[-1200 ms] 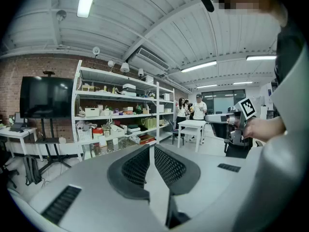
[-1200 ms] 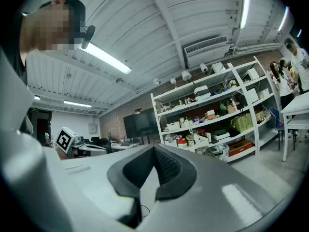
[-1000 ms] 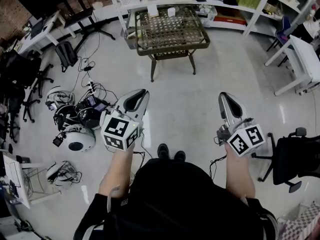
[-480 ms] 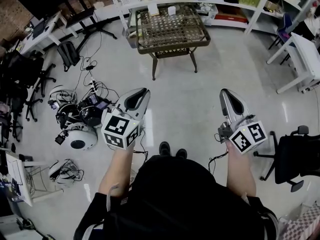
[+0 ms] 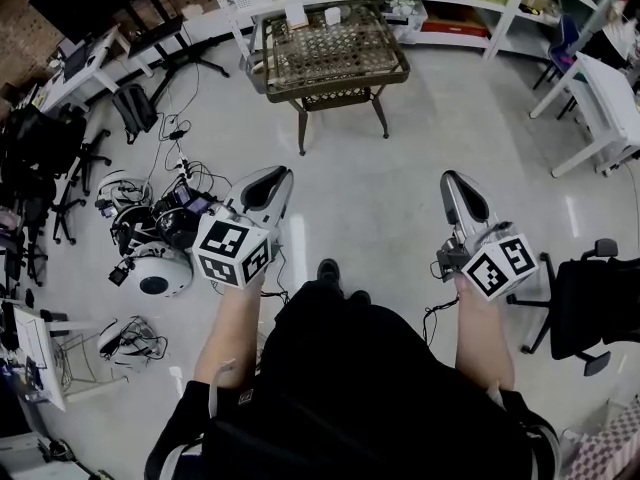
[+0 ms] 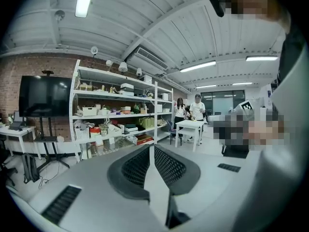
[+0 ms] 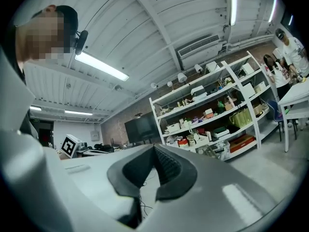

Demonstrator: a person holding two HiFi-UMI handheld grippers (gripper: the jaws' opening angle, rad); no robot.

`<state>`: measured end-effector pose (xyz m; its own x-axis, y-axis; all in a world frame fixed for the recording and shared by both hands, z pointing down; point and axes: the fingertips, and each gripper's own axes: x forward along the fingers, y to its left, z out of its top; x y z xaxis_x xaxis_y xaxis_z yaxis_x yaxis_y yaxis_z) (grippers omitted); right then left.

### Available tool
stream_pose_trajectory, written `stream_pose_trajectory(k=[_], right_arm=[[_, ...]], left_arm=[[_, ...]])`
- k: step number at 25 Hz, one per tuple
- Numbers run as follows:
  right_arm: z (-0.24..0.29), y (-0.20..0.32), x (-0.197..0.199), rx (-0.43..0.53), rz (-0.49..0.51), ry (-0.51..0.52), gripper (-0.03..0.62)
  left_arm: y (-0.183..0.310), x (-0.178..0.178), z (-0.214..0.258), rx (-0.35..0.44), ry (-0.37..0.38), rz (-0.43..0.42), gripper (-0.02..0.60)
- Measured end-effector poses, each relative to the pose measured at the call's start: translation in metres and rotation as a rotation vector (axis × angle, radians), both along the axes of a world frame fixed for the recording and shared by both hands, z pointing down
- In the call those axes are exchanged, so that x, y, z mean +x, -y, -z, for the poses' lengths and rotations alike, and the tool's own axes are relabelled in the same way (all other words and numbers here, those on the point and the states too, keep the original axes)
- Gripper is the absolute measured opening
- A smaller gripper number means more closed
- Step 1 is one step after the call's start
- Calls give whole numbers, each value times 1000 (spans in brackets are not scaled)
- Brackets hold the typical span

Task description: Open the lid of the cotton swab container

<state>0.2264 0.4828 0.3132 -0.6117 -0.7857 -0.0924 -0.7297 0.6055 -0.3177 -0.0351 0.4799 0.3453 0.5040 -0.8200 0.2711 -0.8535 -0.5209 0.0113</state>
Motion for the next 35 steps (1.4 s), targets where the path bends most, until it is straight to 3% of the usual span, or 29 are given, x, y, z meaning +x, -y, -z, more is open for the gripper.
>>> stream_pose_trajectory(k=[10,18,25,35], right_arm=[[-15,39,7,-34,-31,-18,11],[-17,114,-19,-51,-40,-54,11],[-14,199,-62,-71,-47,-77,11],[-9,291,-160,-59,19,-95,11]], left_arm=[[52,15,-14,-13,-30,-46,35],[136,-12,-19,-5,-71,-45,35],[215,-48,-26,-28,-84,-66,35],[297,-114,-26,-8,-79,-67,35]])
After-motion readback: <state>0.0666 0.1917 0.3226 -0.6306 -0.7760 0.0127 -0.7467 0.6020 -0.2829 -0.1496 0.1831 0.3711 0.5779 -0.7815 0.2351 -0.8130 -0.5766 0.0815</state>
